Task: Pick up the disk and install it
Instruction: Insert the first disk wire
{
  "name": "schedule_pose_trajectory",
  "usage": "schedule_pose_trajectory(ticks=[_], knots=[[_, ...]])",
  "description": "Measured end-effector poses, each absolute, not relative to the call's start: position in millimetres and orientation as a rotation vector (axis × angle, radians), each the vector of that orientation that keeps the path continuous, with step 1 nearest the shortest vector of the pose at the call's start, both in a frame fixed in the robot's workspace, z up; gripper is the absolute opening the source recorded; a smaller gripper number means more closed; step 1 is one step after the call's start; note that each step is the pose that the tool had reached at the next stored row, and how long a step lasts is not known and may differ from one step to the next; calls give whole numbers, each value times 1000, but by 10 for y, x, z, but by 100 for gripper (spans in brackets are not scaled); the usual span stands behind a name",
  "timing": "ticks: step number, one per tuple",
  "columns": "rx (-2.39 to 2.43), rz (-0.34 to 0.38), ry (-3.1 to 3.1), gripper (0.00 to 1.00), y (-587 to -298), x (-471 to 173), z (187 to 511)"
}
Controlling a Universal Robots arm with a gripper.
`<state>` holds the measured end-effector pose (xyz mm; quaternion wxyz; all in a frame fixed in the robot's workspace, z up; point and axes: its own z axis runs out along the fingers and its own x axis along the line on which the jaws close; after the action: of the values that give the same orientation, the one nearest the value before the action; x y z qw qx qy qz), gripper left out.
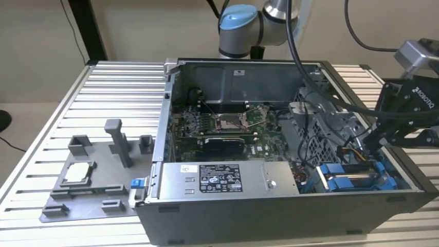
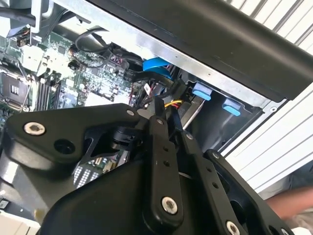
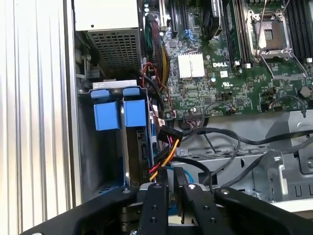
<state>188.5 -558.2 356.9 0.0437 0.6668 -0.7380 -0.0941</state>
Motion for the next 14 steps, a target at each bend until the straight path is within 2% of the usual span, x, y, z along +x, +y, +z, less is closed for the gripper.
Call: schedule_pose_trajectory(ticks=[5,6,14], knots=[[2036,-299,-2254,0,-5692,1942,3568],[2036,-303,-2253,100,-5707,1950,3567],[2050,-364,-2260,100,-5716,1990,3538]])
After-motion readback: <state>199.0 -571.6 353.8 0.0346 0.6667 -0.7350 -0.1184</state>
